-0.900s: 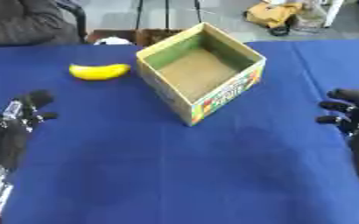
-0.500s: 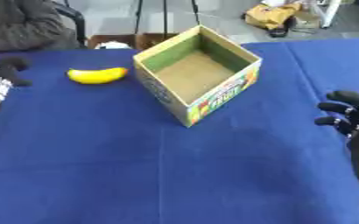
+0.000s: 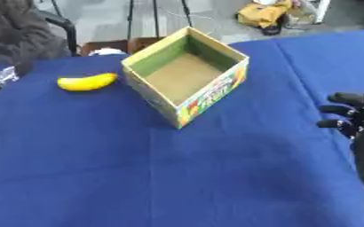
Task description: Pick up objects on the table and place them in the box.
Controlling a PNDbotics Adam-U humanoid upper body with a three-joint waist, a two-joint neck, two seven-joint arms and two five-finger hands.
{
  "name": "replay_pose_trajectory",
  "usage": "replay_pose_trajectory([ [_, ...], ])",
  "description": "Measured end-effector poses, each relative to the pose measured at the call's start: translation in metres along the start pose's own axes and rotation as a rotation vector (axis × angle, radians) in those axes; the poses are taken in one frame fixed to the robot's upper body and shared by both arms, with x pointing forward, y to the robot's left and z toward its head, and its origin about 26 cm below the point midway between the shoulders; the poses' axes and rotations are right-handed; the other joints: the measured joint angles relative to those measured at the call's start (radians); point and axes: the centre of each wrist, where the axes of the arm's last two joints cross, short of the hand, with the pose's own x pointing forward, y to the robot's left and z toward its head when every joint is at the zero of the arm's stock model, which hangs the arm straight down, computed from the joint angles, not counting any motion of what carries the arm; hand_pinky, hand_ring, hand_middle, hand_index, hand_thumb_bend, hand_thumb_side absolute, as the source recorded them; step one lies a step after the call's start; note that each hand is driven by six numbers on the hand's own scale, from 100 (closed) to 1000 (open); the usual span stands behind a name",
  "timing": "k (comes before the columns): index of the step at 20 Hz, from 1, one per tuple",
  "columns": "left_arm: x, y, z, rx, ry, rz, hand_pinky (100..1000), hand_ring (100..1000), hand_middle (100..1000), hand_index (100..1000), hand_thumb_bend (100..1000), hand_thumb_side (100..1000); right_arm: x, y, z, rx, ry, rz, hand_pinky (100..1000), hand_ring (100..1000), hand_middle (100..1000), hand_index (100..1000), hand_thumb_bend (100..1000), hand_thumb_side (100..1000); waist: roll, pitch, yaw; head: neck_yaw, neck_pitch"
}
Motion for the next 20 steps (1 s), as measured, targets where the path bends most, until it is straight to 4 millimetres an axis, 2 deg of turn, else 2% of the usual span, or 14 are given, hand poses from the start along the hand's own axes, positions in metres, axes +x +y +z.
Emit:
replay_pose_trajectory([
  [4, -0.011, 0.025, -0.007, -0.04, 0.106, -0.078, 725, 782, 743, 803, 550, 413, -0.001, 0.002, 0.0, 0.015, 0.006, -0.002, 579, 710, 697, 726, 100, 873, 0.008, 0.002, -0.031, 0.012, -0.003],
  [9, -0.029, 0.036, -0.016, -0.053, 0.219, -0.11, 707, 755, 710, 783, 521, 366, -0.001, 0.003, -0.002, 0.026, 0.004, -0.002, 578, 710, 696, 726, 100, 878, 0.024, 0.012, -0.075, 0.022, -0.011],
  [11, -0.037, 0.032, -0.02, -0.058, 0.257, -0.118, 704, 751, 705, 779, 514, 349, -0.001, 0.004, -0.002, 0.031, 0.004, -0.001, 578, 710, 696, 726, 100, 880, 0.031, 0.019, -0.094, 0.027, -0.016],
  [15, -0.075, 0.016, -0.027, -0.068, 0.347, -0.268, 699, 743, 698, 773, 502, 306, -0.001, 0.005, -0.003, 0.037, 0.007, 0.004, 578, 709, 695, 726, 100, 883, 0.039, 0.032, -0.124, 0.036, -0.025],
  [18, -0.102, -0.007, -0.019, -0.106, 0.381, -0.356, 699, 742, 696, 771, 486, 279, 0.0, 0.005, -0.004, 0.039, 0.003, 0.007, 578, 709, 693, 726, 100, 884, 0.043, 0.044, -0.136, 0.039, -0.032],
  [20, -0.111, -0.017, -0.014, -0.119, 0.385, -0.386, 698, 740, 693, 767, 468, 255, 0.0, 0.005, -0.005, 0.04, 0.0, 0.011, 578, 709, 693, 725, 100, 885, 0.045, 0.05, -0.141, 0.04, -0.033],
])
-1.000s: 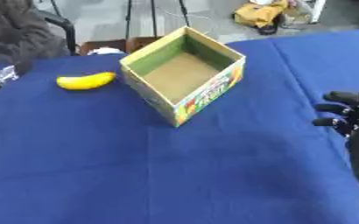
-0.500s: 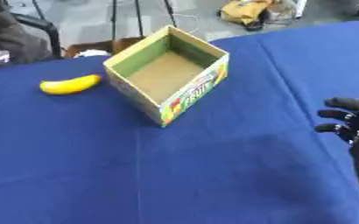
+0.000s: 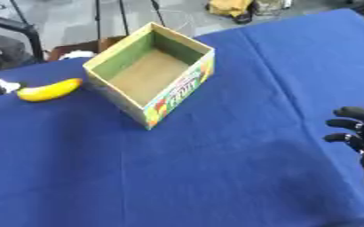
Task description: Pick up objects on the table and place them in the box.
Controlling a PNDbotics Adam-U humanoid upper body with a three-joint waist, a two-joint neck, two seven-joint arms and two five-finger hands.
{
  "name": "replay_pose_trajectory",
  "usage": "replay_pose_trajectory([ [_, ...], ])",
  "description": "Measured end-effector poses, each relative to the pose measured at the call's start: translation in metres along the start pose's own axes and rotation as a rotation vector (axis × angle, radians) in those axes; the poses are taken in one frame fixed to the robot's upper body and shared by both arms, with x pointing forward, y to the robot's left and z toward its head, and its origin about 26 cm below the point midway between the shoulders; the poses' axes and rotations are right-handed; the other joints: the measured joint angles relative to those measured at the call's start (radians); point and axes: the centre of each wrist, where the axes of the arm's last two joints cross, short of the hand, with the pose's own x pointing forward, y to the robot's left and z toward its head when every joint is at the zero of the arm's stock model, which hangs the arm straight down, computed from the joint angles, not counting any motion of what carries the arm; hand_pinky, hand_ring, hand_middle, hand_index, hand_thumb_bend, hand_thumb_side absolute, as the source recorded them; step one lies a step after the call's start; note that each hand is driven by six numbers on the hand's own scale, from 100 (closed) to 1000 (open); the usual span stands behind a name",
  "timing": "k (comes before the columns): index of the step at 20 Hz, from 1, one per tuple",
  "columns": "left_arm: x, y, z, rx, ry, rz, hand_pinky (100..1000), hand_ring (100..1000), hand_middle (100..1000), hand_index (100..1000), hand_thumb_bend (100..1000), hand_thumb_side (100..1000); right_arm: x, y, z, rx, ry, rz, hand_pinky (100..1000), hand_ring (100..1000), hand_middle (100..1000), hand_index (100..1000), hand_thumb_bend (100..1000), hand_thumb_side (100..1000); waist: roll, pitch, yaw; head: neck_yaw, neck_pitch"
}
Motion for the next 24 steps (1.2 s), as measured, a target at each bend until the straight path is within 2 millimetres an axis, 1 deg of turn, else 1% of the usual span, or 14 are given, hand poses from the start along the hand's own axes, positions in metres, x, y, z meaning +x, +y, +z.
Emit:
replay_pose_trajectory([
  [1, -0.001, -0.004, 0.0, 0.0, -0.001, -0.011, 697, 739, 690, 764, 448, 229, 0.0, 0.0, 0.0, 0.0, -0.001, 0.001, 578, 709, 693, 725, 100, 886, 0.0, 0.003, -0.001, 0.001, 0.0],
  [3, -0.002, -0.01, 0.0, 0.003, -0.004, -0.023, 698, 738, 686, 759, 423, 205, 0.0, 0.0, 0.0, 0.0, -0.001, 0.001, 578, 709, 693, 725, 100, 887, 0.002, 0.008, -0.003, 0.007, 0.0],
  [7, -0.004, -0.017, 0.001, 0.013, -0.018, -0.025, 701, 741, 681, 754, 384, 179, 0.0, 0.0, 0.0, 0.0, -0.001, 0.004, 578, 708, 692, 725, 100, 888, 0.005, 0.015, -0.007, 0.026, -0.001],
  [12, -0.003, -0.018, 0.001, 0.012, -0.043, -0.011, 710, 752, 687, 760, 361, 184, 0.0, 0.001, -0.001, 0.001, -0.002, 0.006, 578, 708, 692, 725, 100, 890, 0.005, 0.021, -0.009, 0.093, -0.008],
  [16, -0.001, -0.018, 0.0, -0.012, -0.069, 0.002, 741, 785, 727, 791, 378, 216, 0.001, 0.001, -0.002, 0.002, -0.005, 0.007, 578, 708, 691, 725, 100, 891, 0.006, 0.026, -0.014, 0.133, -0.008],
  [17, 0.0, -0.018, 0.0, -0.019, -0.076, 0.005, 747, 791, 734, 797, 392, 229, 0.001, 0.001, -0.002, 0.002, -0.005, 0.007, 578, 708, 691, 725, 100, 892, 0.006, 0.027, -0.014, 0.14, -0.008],
  [21, 0.002, -0.016, -0.001, -0.038, -0.096, 0.012, 747, 791, 734, 797, 392, 229, 0.001, 0.001, -0.002, 0.002, -0.005, 0.006, 578, 708, 691, 725, 100, 892, 0.01, 0.031, -0.019, 0.158, -0.008],
  [22, 0.003, -0.016, -0.001, -0.041, -0.099, 0.012, 780, 826, 766, 822, 449, 289, 0.001, 0.001, -0.002, 0.002, -0.005, 0.007, 578, 708, 689, 725, 100, 893, 0.011, 0.031, -0.019, 0.16, -0.008],
  [24, 0.004, -0.015, -0.001, -0.039, -0.105, 0.014, 790, 833, 774, 823, 448, 285, 0.001, 0.001, -0.002, 0.003, -0.006, 0.007, 577, 708, 688, 725, 100, 893, 0.014, 0.035, -0.025, 0.168, -0.008],
])
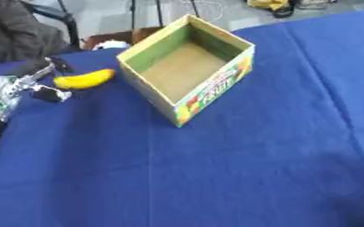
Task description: Pick up objects on the table and place them in the box.
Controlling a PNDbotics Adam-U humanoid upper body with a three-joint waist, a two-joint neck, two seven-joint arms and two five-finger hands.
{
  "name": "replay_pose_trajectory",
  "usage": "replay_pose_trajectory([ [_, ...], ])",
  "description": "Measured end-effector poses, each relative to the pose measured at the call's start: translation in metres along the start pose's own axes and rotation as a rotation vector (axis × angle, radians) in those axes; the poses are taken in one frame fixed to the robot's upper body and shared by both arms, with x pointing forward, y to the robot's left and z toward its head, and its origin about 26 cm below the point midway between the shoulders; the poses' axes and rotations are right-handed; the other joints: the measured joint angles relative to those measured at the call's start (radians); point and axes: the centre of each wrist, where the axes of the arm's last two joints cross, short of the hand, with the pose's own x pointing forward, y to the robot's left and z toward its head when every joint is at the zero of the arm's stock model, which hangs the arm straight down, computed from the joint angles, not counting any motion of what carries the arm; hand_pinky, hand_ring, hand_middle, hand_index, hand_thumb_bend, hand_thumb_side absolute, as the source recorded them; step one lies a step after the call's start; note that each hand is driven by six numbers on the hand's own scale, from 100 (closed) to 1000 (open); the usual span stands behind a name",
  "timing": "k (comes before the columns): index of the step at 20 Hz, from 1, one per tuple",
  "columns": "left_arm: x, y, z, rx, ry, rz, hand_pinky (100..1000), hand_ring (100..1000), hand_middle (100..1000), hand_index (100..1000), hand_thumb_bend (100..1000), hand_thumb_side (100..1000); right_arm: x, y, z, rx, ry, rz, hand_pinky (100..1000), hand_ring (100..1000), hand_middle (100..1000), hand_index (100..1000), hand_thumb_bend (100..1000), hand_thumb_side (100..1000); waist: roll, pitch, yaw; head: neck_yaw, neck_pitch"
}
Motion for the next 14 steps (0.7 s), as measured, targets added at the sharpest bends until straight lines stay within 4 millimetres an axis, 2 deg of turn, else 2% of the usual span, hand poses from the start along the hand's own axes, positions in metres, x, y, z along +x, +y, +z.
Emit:
replay_pose_trajectory([
  [5, 0.0019, 0.0019, -0.0008, 0.012, -0.012, -0.002, 796, 837, 772, 820, 432, 277, 0.0004, 0.0002, -0.0007, 0.002, -0.001, 0.003, 577, 708, 685, 725, 100, 895, 0.004, 0.007, -0.004, 0.014, 0.0],
  [14, 0.0022, 0.0005, -0.0008, -0.011, -0.013, -0.015, 769, 797, 713, 787, 384, 241, 0.0, 0.0013, -0.0008, 0.002, -0.003, 0.001, 577, 708, 682, 724, 100, 894, 0.004, 0.015, -0.012, 0.021, -0.003],
])
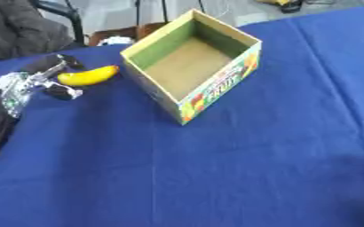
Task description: Pick up objects on the table and place them in the box.
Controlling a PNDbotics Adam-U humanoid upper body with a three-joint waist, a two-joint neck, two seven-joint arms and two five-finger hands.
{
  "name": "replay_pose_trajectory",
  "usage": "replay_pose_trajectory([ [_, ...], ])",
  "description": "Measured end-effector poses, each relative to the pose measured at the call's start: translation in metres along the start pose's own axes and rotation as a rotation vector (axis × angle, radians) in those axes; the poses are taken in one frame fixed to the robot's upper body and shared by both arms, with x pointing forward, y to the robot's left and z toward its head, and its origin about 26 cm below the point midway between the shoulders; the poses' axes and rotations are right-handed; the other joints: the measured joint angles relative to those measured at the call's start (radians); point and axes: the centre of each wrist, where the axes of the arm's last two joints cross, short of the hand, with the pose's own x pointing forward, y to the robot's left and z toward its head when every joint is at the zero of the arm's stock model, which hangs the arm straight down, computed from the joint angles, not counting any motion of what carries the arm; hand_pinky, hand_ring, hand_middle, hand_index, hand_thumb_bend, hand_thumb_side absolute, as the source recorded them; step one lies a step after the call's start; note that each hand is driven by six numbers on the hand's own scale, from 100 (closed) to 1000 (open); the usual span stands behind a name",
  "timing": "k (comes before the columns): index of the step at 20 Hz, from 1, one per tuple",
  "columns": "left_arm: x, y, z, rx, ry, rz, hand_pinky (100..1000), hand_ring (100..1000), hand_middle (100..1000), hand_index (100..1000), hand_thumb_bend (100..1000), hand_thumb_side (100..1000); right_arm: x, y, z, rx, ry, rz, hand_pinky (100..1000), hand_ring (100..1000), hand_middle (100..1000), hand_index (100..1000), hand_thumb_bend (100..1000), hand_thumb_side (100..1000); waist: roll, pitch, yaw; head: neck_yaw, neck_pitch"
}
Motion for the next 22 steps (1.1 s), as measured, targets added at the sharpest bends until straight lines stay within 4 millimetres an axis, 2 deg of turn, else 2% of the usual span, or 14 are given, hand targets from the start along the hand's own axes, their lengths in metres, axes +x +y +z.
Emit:
replay_pose_trajectory([
  [3, -0.0001, -0.0006, 0.0001, -0.01, 0.001, -0.002, 758, 779, 663, 765, 360, 218, 0.0, 0.0, 0.0, 0.001, -0.001, 0.0, 577, 708, 682, 725, 100, 894, -0.001, 0.004, -0.001, 0.002, -0.002],
  [4, 0.0, -0.0006, 0.0001, -0.012, 0.001, -0.002, 739, 742, 609, 730, 305, 184, 0.0, 0.0, 0.0, 0.001, -0.001, 0.0, 577, 708, 682, 724, 100, 894, -0.001, 0.004, -0.001, 0.003, -0.002],
  [5, 0.0005, 0.0002, -0.0001, -0.01, 0.0, -0.003, 734, 729, 593, 718, 286, 174, 0.0, 0.0001, -0.0001, 0.001, -0.001, 0.0, 577, 708, 682, 724, 100, 893, -0.001, 0.004, -0.001, 0.003, -0.002],
  [6, 0.0007, 0.0006, -0.0002, -0.008, 0.0, -0.004, 721, 683, 554, 680, 220, 149, 0.0, 0.0001, -0.0001, 0.001, -0.001, 0.0, 577, 708, 682, 724, 100, 893, -0.001, 0.004, -0.001, 0.003, -0.002],
  [10, -0.0004, -0.003, 0.001, -0.015, 0.01, -0.003, 686, 574, 476, 591, 115, 128, 0.0001, 0.0001, -0.0002, 0.001, -0.002, 0.0, 577, 707, 681, 724, 100, 892, -0.007, 0.004, 0.003, 0.003, -0.002],
  [12, -0.0004, -0.0034, 0.0011, -0.015, 0.01, 0.001, 679, 549, 460, 566, 100, 123, 0.0001, 0.0001, -0.0002, 0.001, -0.002, 0.0, 577, 708, 681, 724, 100, 891, -0.007, 0.001, 0.006, 0.003, -0.002],
  [22, 0.0009, -0.0013, 0.0016, -0.002, -0.013, 0.038, 675, 545, 454, 550, 100, 138, -0.0002, -0.0001, 0.0003, 0.0, 0.0, 0.0, 576, 707, 681, 724, 100, 887, -0.014, -0.023, 0.019, 0.001, -0.002],
])
